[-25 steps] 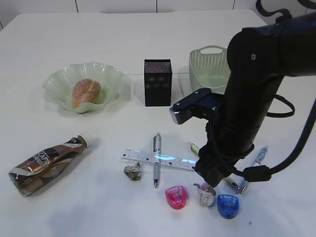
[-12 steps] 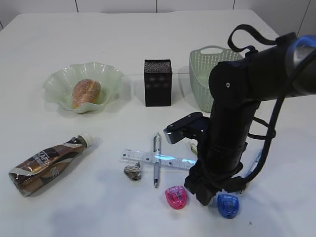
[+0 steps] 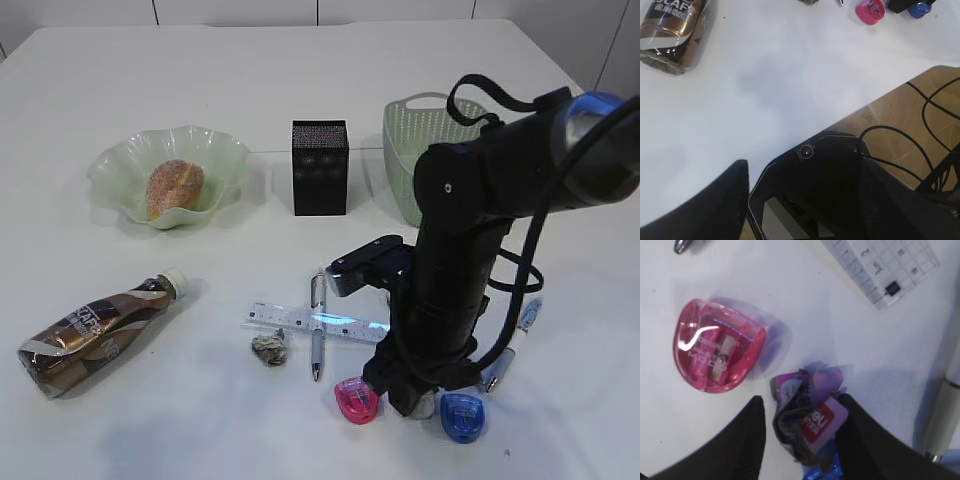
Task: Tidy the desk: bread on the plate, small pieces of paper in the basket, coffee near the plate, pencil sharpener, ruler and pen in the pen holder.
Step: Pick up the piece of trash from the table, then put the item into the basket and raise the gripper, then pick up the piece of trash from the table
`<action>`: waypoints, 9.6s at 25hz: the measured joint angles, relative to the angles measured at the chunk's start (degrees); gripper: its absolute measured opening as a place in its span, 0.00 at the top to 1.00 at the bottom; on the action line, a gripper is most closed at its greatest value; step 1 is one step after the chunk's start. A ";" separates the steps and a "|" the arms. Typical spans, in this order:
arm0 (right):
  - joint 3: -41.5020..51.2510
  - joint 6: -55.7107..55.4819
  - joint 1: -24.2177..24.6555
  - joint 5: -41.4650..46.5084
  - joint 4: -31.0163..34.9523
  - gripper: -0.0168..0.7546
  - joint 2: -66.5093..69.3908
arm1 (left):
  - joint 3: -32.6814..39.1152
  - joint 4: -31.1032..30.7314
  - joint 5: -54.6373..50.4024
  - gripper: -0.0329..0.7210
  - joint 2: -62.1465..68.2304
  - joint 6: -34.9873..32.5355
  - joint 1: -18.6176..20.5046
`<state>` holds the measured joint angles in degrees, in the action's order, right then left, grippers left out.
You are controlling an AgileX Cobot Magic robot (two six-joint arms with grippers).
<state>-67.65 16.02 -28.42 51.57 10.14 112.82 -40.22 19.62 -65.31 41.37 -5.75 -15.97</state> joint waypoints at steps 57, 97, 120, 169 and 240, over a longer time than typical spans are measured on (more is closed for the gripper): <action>-27.79 -10.04 14.77 7.36 -11.96 0.94 -7.05 | 0.00 -5.12 6.57 0.33 0.00 0.00 0.00; -27.79 -20.42 19.39 -25.78 -17.47 0.94 9.17 | 0.00 -5.12 7.92 0.34 0.00 -0.05 0.00; -27.79 -20.55 19.39 -27.71 -17.47 0.41 10.93 | 0.00 -5.12 7.92 0.34 0.00 -0.05 0.00; -28.07 5.64 -5.39 18.59 2.42 0.41 -6.66 | 0.09 -11.86 15.40 0.34 0.00 -0.05 0.00; -28.07 -63.62 -11.67 6.39 -1.40 0.44 12.10 | 0.09 -8.68 15.59 0.34 0.38 -0.05 0.00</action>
<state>-95.72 -47.60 -40.09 57.96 8.75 124.92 -40.13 10.94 -49.72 41.75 -5.80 -15.97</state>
